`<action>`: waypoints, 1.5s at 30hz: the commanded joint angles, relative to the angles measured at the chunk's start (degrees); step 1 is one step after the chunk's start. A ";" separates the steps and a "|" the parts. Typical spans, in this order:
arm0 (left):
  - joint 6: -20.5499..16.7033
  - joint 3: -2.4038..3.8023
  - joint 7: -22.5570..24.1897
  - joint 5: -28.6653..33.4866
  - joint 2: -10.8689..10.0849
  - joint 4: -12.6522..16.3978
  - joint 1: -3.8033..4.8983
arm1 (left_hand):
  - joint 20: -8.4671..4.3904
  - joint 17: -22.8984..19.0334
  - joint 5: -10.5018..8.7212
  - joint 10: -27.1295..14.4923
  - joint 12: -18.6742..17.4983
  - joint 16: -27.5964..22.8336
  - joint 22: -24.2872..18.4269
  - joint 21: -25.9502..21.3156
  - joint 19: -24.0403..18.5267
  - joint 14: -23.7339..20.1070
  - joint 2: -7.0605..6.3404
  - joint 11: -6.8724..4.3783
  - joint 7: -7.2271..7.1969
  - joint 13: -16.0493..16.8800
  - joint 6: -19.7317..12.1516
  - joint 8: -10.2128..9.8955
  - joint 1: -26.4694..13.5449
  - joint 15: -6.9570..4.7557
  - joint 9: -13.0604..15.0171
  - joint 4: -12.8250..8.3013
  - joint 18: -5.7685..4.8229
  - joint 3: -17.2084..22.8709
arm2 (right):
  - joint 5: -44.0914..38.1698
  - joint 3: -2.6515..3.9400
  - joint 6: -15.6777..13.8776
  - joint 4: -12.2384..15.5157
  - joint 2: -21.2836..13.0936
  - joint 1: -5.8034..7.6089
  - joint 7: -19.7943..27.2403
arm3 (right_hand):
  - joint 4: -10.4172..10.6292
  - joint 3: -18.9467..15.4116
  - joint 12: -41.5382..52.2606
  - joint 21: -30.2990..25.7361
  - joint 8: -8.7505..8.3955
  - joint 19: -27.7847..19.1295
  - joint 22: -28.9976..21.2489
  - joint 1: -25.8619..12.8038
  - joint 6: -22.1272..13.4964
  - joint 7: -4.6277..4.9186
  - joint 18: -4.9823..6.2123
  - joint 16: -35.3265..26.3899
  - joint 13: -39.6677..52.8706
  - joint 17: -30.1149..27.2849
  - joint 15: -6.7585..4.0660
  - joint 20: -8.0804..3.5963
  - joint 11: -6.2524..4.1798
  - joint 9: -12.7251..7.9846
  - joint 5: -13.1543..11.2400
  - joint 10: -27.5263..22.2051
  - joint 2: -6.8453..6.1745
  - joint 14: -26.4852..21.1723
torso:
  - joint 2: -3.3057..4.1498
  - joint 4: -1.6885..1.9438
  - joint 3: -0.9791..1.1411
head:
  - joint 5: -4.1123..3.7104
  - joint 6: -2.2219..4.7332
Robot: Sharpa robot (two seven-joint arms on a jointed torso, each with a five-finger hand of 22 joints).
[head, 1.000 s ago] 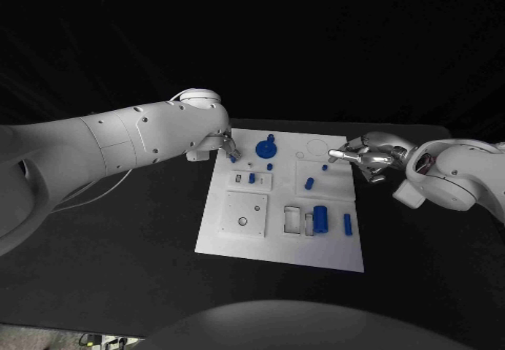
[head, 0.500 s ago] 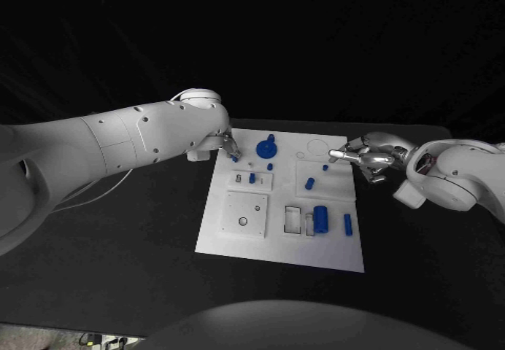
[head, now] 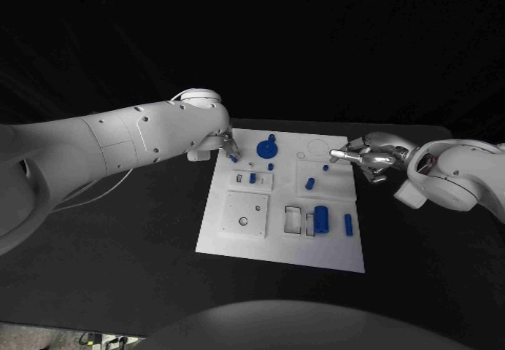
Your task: Assemble the parts on the task board
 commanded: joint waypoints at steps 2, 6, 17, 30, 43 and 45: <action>-1.27 0.03 1.42 0.28 -0.13 0.31 0.02 | -0.24 15.07 -0.13 6.06 0.02 0.14 11.41 -0.19 -0.17 6.03 -0.89 -0.50 -0.18 15.05 1.15 -0.76 1.07 -0.35 -0.70 -0.86 1.02 1.57 | -0.37 -0.01 0.75 -0.09 0.10 -0.05 0.10 | -0.02 -0.25 0.15 -0.27 0.20 -0.50 8.85 0.12 0.39 0.03 0.77 -0.32 14.95 10.38 0.33 0.09 0.41 -0.04 0.20 6.17 0.33 2.11 | -0.03 -0.02 0.03 | 0.03 0.01; -1.76 0.03 1.59 0.41 -0.52 0.61 0.03 | -0.35 15.07 -0.16 6.06 0.02 0.14 11.55 -0.07 0.03 6.03 -1.51 -0.67 -0.37 15.05 2.59 -1.44 1.63 -0.50 -1.62 -1.61 0.98 3.10 | -0.37 -0.01 0.71 -0.17 0.16 -0.06 0.09 | -0.01 -0.27 0.15 -0.36 0.20 -0.56 8.83 0.12 0.40 0.04 0.79 -0.37 14.95 10.31 0.34 0.09 0.42 -0.04 0.21 6.17 0.36 2.06 | -0.06 -0.03 0.02 | 0.00 0.01; -3.33 0.06 -0.67 0.82 -3.40 5.43 0.62 | -0.51 15.07 -0.25 6.06 0.02 0.14 11.72 0.13 0.30 6.03 -1.87 -0.87 -0.57 15.05 4.05 -1.88 1.29 -0.69 -2.31 -1.72 0.91 4.32 | -0.37 -0.01 0.46 -0.32 0.10 -0.13 0.02 | -0.02 -0.28 0.15 -0.41 0.20 -0.59 8.81 0.14 0.40 0.05 0.80 -0.43 14.95 10.25 0.34 0.09 0.43 -0.05 0.23 6.17 0.37 2.00 | -0.46 0.10 0.32 | -0.07 0.01; -1.59 -0.73 -3.92 0.84 -5.78 13.60 0.76 | -0.59 15.07 -0.88 6.06 0.02 0.14 11.67 -0.13 0.19 6.03 -1.83 -0.86 -0.47 15.05 4.03 -2.58 0.54 -0.73 -2.77 -1.36 0.96 5.01 | -0.37 -0.02 -0.32 0.13 -0.56 -0.84 0.54 | -0.07 -0.28 0.15 -0.56 0.18 -0.70 8.77 0.23 0.39 0.08 0.83 -0.48 14.95 10.19 0.35 0.10 0.45 -0.07 0.30 6.17 0.37 1.96 | -1.38 0.45 0.45 | -0.10 0.01; -1.55 -1.63 -5.27 -0.14 -5.44 14.73 0.38 | -0.59 15.07 -0.94 6.06 0.02 0.14 11.70 -0.07 0.24 6.03 -1.75 -0.85 -0.46 15.05 4.02 -2.65 0.47 -0.73 -2.81 -1.33 0.94 5.08 | -0.13 -0.02 -0.69 0.33 -0.92 -1.78 0.91 | -0.12 -0.28 0.15 -0.67 0.15 -0.77 8.74 0.34 0.35 0.12 0.85 -0.53 14.95 10.13 0.37 0.11 0.48 -0.09 0.38 6.17 0.37 1.90 | -2.13 0.86 0.39 | 0.10 0.01; -1.54 -1.71 -5.37 -0.18 -5.41 14.75 0.32 | -0.59 15.07 -0.97 6.06 0.02 0.14 11.68 -0.14 0.19 6.03 -1.69 -0.85 -0.46 15.05 4.04 -2.68 0.44 -0.73 -2.83 -1.32 0.96 5.13 | -0.11 -0.02 -0.68 0.32 -0.92 -1.84 0.92 | -0.13 -0.28 0.15 -0.71 0.14 -0.79 8.73 0.38 0.33 0.13 0.86 -0.54 14.95 10.13 0.38 0.11 0.49 -0.09 0.41 6.17 0.38 1.90 | -2.16 0.88 0.43 | 0.13 0.01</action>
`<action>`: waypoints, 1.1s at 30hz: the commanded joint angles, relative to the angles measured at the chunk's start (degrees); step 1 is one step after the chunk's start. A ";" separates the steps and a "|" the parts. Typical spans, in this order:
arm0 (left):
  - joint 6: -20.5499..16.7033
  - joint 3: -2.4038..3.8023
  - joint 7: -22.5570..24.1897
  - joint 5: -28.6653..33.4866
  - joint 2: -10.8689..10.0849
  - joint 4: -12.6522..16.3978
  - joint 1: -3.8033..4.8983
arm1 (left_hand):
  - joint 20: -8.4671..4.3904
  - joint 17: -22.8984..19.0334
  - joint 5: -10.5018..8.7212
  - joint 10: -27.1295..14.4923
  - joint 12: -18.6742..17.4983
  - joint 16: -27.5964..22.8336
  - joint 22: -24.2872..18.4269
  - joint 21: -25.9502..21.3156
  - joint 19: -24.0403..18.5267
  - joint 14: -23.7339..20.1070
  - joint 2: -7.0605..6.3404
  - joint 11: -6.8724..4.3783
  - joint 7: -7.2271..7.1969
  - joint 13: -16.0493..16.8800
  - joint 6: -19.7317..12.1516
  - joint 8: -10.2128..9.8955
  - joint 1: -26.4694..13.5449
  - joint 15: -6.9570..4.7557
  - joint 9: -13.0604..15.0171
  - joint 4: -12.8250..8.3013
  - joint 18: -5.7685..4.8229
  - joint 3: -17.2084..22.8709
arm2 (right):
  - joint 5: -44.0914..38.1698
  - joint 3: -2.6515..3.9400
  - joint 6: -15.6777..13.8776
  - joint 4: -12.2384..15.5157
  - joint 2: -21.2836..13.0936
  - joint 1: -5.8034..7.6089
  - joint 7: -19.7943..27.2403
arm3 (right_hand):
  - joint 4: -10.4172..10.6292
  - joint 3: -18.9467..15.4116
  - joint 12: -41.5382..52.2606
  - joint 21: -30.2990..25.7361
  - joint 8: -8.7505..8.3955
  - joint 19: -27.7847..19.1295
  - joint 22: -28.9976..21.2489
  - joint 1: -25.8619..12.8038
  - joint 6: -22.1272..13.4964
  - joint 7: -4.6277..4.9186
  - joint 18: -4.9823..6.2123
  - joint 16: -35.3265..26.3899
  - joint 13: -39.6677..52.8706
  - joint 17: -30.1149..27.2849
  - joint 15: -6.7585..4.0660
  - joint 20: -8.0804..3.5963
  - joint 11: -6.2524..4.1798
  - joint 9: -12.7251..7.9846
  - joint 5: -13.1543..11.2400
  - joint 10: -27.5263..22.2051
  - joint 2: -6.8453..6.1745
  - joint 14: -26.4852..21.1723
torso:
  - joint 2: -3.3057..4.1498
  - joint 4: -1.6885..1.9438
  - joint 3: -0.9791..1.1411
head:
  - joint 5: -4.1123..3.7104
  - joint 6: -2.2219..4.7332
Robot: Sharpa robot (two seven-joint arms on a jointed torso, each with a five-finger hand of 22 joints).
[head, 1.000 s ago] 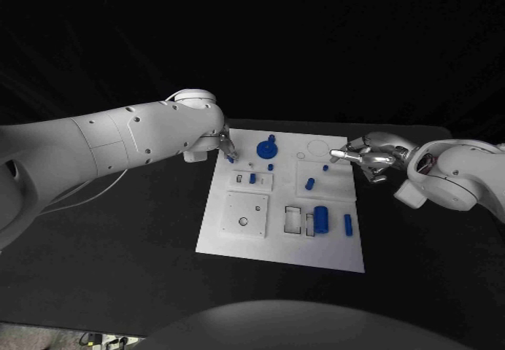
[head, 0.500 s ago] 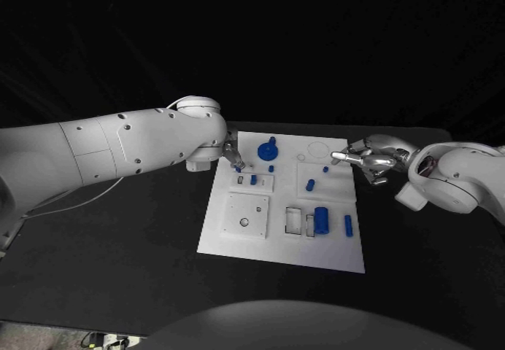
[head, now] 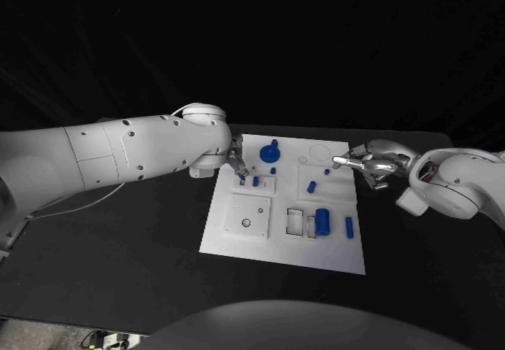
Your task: Assemble the parts on the task board
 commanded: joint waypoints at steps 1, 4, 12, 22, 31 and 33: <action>0.77 -0.09 -4.99 -0.53 0.20 0.20 -0.09 | -0.39 15.09 -0.12 6.06 0.02 0.14 11.68 -0.14 -0.01 6.04 0.54 -0.44 -0.23 15.05 -0.01 -0.38 -0.28 -0.33 -0.07 0.03 0.96 0.46 | -0.16 -0.01 0.01 0.09 -0.02 -0.14 0.70 | -0.13 -0.28 0.15 -0.26 0.14 -0.38 8.70 0.38 0.34 0.13 0.85 -0.31 14.91 10.14 0.38 0.12 0.34 -0.10 0.27 6.02 0.38 1.90 | -0.23 0.14 0.02 | 0.09 0.01; 0.82 -0.19 -5.10 -0.60 0.34 0.15 -0.15 | -0.40 15.09 -0.14 6.06 0.02 0.14 11.66 -0.19 -0.04 6.04 0.61 -0.44 -0.23 15.05 0.00 -0.42 -0.30 -0.33 -0.10 0.02 0.98 0.52 | -0.13 -0.01 0.01 0.08 -0.01 -0.22 0.73 | -0.13 -0.28 0.15 -0.26 0.14 -0.38 8.70 0.38 0.34 0.13 0.85 -0.31 14.91 10.14 0.38 0.12 0.34 -0.10 0.27 6.02 0.38 1.90 | -0.21 0.14 0.00 | 0.17 0.01; 1.15 -0.33 -5.58 -0.98 0.99 -0.57 -0.33 | -0.40 15.09 -0.16 6.06 0.02 0.14 11.64 -0.27 -0.09 6.04 0.68 -0.45 -0.25 15.05 0.00 -0.48 -0.27 -0.33 -0.13 -0.04 1.00 0.63 | -0.10 -0.01 -0.11 0.17 0.05 -0.31 0.97 | -0.14 -0.29 0.15 -0.37 0.13 -0.45 8.67 0.44 0.32 0.15 0.87 -0.36 14.91 10.08 0.39 0.12 0.36 -0.11 0.31 6.02 0.37 1.85 | -0.10 0.01 -0.04 | 0.24 0.01; 1.15 -0.39 -5.67 -1.36 1.72 -1.65 -0.70 | -0.40 15.09 -0.21 6.06 0.02 0.14 11.64 -0.29 -0.10 6.04 0.78 -0.45 -0.24 15.05 0.00 -0.55 -0.25 -0.33 -0.17 -0.10 1.00 0.74 | -0.07 -0.01 -0.50 0.26 -0.04 -0.33 1.56 | -0.14 -0.30 0.15 -0.32 0.13 -0.41 8.69 0.46 0.31 0.16 0.86 -0.32 14.91 10.13 0.40 0.13 0.37 -0.11 0.33 6.02 0.37 1.89 | -0.13 -0.03 -0.04 | 0.10 0.01; 1.73 -0.41 -5.84 -1.83 1.82 -2.08 -0.84 | -0.40 15.09 -0.24 6.06 0.02 0.14 11.63 -0.33 -0.12 6.04 0.84 -0.45 -0.24 15.05 0.02 -0.59 -0.25 -0.33 -0.20 -0.15 1.01 0.80 | -0.02 0.00 -1.06 0.31 -0.04 -0.33 2.23 | -0.14 -0.31 0.15 -0.26 0.12 -0.37 8.71 0.48 0.31 0.17 0.85 -0.28 14.91 10.18 0.41 0.13 0.37 -0.12 0.35 6.02 0.36 1.93 | -0.19 0.04 -0.02 | -0.03 0.01; 1.79 -0.41 -5.85 -1.85 1.84 -2.14 -0.91 | -0.40 15.09 -0.25 6.06 0.02 0.14 11.62 -0.35 -0.14 6.04 0.85 -0.45 -0.24 15.05 0.02 -0.60 -0.25 -0.33 -0.20 -0.16 1.01 0.82 | -0.01 0.00 -1.21 0.31 -0.03 -0.33 2.43 | -0.14 -0.31 0.15 -0.27 0.12 -0.37 8.71 0.49 0.31 0.17 0.85 -0.25 14.91 10.21 0.41 0.14 0.38 -0.12 0.35 6.02 0.36 1.96 | -0.20 0.09 -0.04 | -0.09 0.01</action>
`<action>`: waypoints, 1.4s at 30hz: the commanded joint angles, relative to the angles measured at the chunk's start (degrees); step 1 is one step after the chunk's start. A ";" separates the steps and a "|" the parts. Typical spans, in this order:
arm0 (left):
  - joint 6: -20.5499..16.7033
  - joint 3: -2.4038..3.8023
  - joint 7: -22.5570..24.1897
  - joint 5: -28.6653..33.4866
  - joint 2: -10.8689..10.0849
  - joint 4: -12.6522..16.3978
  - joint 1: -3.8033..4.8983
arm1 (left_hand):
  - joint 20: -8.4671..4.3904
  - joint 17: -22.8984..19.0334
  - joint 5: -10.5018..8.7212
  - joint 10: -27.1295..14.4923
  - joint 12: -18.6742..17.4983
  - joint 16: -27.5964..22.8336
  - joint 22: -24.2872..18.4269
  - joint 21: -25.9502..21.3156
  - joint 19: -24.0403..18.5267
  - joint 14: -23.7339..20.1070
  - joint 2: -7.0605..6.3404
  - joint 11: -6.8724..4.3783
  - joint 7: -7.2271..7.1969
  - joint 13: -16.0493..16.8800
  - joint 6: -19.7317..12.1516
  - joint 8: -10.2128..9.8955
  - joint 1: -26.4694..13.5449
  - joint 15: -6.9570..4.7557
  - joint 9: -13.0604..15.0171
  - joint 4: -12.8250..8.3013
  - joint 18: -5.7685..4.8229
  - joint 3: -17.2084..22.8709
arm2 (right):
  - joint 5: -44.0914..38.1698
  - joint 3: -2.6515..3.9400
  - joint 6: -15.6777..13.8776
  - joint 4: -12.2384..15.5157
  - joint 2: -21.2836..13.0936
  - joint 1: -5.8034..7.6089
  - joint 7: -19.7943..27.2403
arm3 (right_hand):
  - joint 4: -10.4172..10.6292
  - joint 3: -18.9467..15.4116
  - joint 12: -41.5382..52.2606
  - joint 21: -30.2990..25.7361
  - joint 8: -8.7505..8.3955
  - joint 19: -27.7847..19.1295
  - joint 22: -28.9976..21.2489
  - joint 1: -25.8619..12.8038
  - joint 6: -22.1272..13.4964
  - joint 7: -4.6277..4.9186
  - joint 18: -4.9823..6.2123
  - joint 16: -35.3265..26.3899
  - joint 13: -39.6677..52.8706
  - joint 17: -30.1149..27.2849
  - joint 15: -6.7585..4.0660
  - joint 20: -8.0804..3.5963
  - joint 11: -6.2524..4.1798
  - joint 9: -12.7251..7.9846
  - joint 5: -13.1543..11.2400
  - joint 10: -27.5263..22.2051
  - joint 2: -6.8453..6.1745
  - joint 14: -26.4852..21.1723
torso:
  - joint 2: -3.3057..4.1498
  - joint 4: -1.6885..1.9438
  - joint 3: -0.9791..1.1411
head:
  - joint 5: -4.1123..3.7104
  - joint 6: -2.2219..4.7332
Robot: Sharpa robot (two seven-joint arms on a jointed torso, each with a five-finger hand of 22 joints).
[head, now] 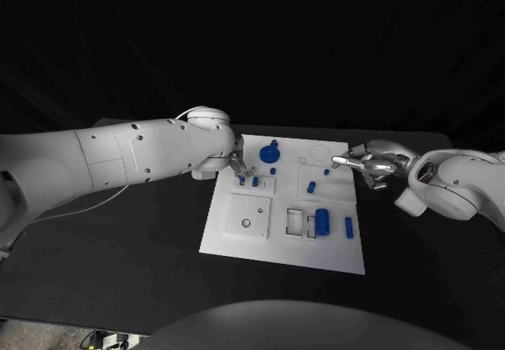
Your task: Assemble the parts on the task board
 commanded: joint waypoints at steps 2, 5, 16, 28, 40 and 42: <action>1.20 0.00 -5.79 -0.54 0.17 -0.09 -0.15 | -0.41 15.10 0.19 6.07 0.02 0.14 11.62 -0.36 -0.14 6.04 0.65 -0.45 -0.37 15.06 -0.08 -0.35 0.01 -0.34 -0.08 -0.07 1.00 0.42 | -0.04 0.00 -0.50 0.09 0.06 -0.05 1.51 | -0.14 -0.31 0.14 -0.27 0.12 -0.38 8.73 0.26 0.31 0.17 0.85 -0.25 14.95 10.18 0.41 0.13 0.37 -0.07 0.28 6.01 0.13 1.96 | -0.04 0.07 -0.04 | -0.05 0.00; 1.27 0.00 -5.81 -0.57 0.16 -0.17 -0.20 | -0.41 15.10 0.16 6.07 0.02 0.14 11.60 -0.42 -0.18 6.04 0.69 -0.45 -0.37 15.06 -0.09 -0.40 0.03 -0.34 -0.11 -0.14 1.02 0.48 | 0.00 0.00 -0.59 0.10 0.09 -0.05 1.67 | -0.14 -0.31 0.14 -0.27 0.12 -0.38 8.73 0.26 0.31 0.17 0.85 -0.25 14.95 10.18 0.41 0.13 0.37 -0.07 0.28 6.01 0.13 1.96 | -0.06 0.03 -0.05 | 0.01 0.00; 1.80 -0.01 -5.88 -0.54 0.17 -0.41 -0.29 | -0.41 15.10 0.12 6.07 0.02 0.14 11.59 -0.47 -0.20 6.04 0.77 -0.45 -0.36 15.06 -0.11 -0.51 0.10 -0.34 -0.17 -0.31 1.03 0.62 | 0.10 0.00 -0.68 0.09 0.16 -0.05 1.85 | -0.12 -0.33 0.14 -0.22 0.13 -0.34 8.74 0.27 0.32 0.17 0.83 -0.24 14.95 10.18 0.42 0.14 0.38 -0.07 0.29 6.01 0.14 1.96 | -0.07 0.09 0.00 | 0.09 0.00; 1.75 -0.01 -5.67 -0.53 0.43 -0.92 -0.49 | -0.41 15.10 0.06 6.07 0.02 0.14 11.56 -0.59 -0.27 6.04 0.87 -0.43 -0.31 15.06 -0.20 -0.70 0.13 -0.33 -0.27 -0.50 1.05 0.79 | 0.13 0.00 -0.82 0.04 0.15 -0.05 1.97 | -0.11 -0.34 0.14 -0.28 0.12 -0.38 8.73 0.28 0.31 0.18 0.85 -0.27 14.95 10.15 0.42 0.14 0.39 -0.07 0.30 6.01 0.15 1.94 | -0.08 0.03 0.00 | 0.13 0.00; 1.03 0.01 -5.00 -0.73 0.95 -1.71 -1.07 | -0.40 15.10 -0.10 6.07 0.02 0.14 11.52 -0.74 -0.36 6.04 0.94 -0.37 -0.20 15.06 -0.34 -0.98 -0.05 -0.31 -0.43 -0.58 1.09 0.88 | 0.14 0.00 -0.70 0.03 0.15 -0.05 1.97 | -0.08 -0.36 0.14 -0.35 0.12 -0.42 8.71 0.28 0.31 0.19 0.86 -0.29 14.95 10.12 0.43 0.15 0.40 -0.08 0.31 6.01 0.17 1.91 | -0.08 0.03 -0.02 | -0.07 0.00; 0.76 0.01 -4.74 -0.84 0.98 -1.86 -1.10 | -0.40 15.10 -0.12 6.07 0.02 0.14 11.52 -0.75 -0.37 6.04 0.94 -0.36 -0.19 15.06 -0.35 -1.01 -0.07 -0.30 -0.45 -0.59 1.09 0.88 | 0.14 0.00 -0.67 0.01 0.12 -0.05 1.94 | -0.08 -0.36 0.14 -0.35 0.12 -0.42 8.71 0.28 0.31 0.19 0.86 -0.29 14.95 10.12 0.43 0.15 0.40 -0.08 0.31 6.01 0.17 1.91 | -0.09 0.09 0.00 | -0.17 0.00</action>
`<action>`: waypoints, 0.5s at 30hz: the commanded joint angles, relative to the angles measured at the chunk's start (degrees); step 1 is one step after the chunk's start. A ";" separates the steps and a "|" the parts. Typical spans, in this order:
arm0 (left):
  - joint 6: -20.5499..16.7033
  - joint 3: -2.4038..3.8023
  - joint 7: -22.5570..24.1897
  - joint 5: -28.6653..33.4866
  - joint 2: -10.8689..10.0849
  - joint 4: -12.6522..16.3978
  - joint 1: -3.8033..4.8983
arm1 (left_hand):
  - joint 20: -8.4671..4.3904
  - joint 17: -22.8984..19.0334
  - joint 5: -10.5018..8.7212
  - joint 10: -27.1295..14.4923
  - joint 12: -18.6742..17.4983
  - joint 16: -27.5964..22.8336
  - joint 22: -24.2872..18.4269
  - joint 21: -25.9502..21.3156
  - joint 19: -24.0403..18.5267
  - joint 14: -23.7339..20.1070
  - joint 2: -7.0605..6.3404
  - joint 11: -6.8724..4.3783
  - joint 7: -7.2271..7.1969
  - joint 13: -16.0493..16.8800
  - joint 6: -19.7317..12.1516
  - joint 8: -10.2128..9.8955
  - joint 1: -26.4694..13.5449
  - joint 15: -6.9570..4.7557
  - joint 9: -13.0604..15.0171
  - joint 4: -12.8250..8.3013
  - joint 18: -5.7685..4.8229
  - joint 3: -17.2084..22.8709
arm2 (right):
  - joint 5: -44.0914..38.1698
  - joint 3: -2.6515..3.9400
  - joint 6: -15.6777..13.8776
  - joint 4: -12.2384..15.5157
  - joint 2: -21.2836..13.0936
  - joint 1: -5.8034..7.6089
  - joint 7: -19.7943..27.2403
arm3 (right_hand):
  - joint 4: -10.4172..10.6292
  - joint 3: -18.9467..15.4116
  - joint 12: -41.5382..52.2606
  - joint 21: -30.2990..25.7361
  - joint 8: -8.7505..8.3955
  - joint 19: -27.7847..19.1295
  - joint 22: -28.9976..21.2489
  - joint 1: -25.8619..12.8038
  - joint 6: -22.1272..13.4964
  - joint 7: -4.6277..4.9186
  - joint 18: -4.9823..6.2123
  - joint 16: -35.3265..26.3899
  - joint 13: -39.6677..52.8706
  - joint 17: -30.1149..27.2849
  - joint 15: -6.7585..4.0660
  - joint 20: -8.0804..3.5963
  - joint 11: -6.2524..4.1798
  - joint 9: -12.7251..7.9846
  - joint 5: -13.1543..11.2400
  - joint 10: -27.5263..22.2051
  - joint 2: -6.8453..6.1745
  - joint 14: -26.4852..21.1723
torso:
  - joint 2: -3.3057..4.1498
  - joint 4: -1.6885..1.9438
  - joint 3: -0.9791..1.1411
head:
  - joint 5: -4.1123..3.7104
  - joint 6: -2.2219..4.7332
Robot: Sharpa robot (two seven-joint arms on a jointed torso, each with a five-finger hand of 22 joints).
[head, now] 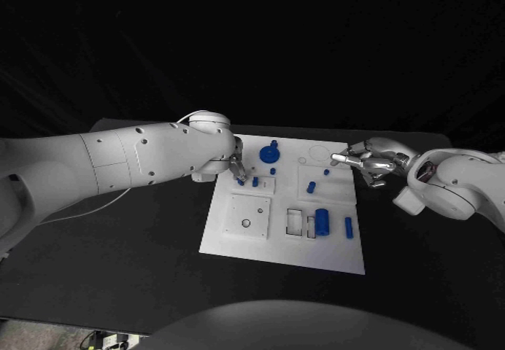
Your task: Assemble the parts on the task board
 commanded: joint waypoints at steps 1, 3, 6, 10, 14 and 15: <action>-0.13 0.01 -4.63 -0.50 0.14 -0.20 -0.06 | -0.20 15.07 0.01 6.07 0.02 0.14 11.52 -0.30 -0.16 6.04 0.53 -0.36 -0.40 15.06 0.07 -0.25 -0.05 -0.30 -0.13 0.05 1.09 0.25 | -0.04 -0.01 0.30 0.01 -0.01 -0.05 0.55 | -0.08 -0.36 0.14 -0.35 0.12 -0.42 8.68 0.29 0.31 0.19 0.86 -0.30 14.95 10.14 0.43 0.15 0.40 -0.09 0.31 6.02 0.17 1.91 | -0.01 0.07 0.04 | -0.11 0.00; -0.16 0.01 -4.54 -0.55 0.13 -0.24 -0.08 | -0.20 15.07 0.01 6.07 0.02 0.14 11.52 -0.30 -0.16 6.04 0.53 -0.36 -0.40 15.06 0.07 -0.25 -0.05 -0.30 -0.13 0.05 1.09 0.25 | -0.03 -0.01 0.32 -0.03 -0.01 -0.05 0.53 | -0.08 -0.36 0.14 -0.35 0.12 -0.42 8.68 0.29 0.31 0.19 0.86 -0.30 14.95 10.14 0.43 0.15 0.40 -0.09 0.31 6.02 0.17 1.91 | -0.03 0.03 0.01 | -0.05 0.00; -0.10 0.01 -4.42 -0.65 0.14 -0.28 -0.11 | -0.20 15.07 0.01 6.07 0.02 0.14 11.52 -0.30 -0.16 6.04 0.53 -0.36 -0.40 15.06 0.07 -0.25 -0.05 -0.30 -0.13 0.05 1.09 0.25 | -0.03 -0.01 0.34 -0.06 -0.02 -0.05 0.51 | -0.08 -0.36 0.14 -0.35 0.12 -0.42 8.68 0.29 0.31 0.19 0.86 -0.30 14.95 10.14 0.43 0.15 0.40 -0.09 0.31 6.02 0.17 1.91 | -0.06 0.04 0.05 | 0.00 0.00; -0.12 0.01 -4.34 -0.84 0.18 -0.33 -0.19 | -0.19 15.07 0.02 6.07 0.02 0.14 11.48 -0.41 -0.23 6.04 0.55 -0.35 -0.40 15.06 0.04 -0.31 -0.04 -0.29 -0.17 -0.02 1.12 0.29 | -0.02 -0.01 0.38 -0.09 0.01 -0.05 0.51 | -0.08 -0.36 0.14 -0.35 0.12 -0.42 8.68 0.29 0.31 0.19 0.86 -0.30 14.95 10.14 0.43 0.15 0.40 -0.09 0.31 6.02 0.17 1.91 | -0.04 0.03 0.02 | -0.01 0.00; -0.37 0.01 -4.19 -1.00 0.24 -0.35 -0.25 | -0.19 15.07 0.03 6.07 0.02 0.14 11.49 -0.40 -0.22 6.04 0.60 -0.34 -0.40 15.06 0.01 -0.39 -0.02 -0.28 -0.21 -0.10 1.11 0.34 | -0.02 -0.01 0.38 -0.11 0.04 -0.06 0.55 | -0.08 -0.36 0.14 -0.35 0.12 -0.42 8.68 0.29 0.31 0.19 0.86 -0.30 14.95 10.14 0.43 0.15 0.40 -0.09 0.31 6.02 0.17 1.91 | -0.04 0.05 0.00 | -0.07 0.00; -0.45 0.01 -4.16 -1.03 0.26 -0.35 -0.26 | -0.19 15.07 0.03 6.07 0.02 0.14 11.49 -0.40 -0.22 6.04 0.60 -0.34 -0.40 15.06 0.01 -0.39 -0.02 -0.28 -0.21 -0.10 1.11 0.34 | -0.02 -0.01 0.40 -0.12 0.04 -0.07 0.55 | -0.08 -0.36 0.14 -0.35 0.12 -0.42 8.68 0.29 0.31 0.19 0.86 -0.30 14.95 10.14 0.43 0.15 0.40 -0.09 0.31 6.02 0.17 1.91 | -0.04 0.06 0.00 | -0.07 0.00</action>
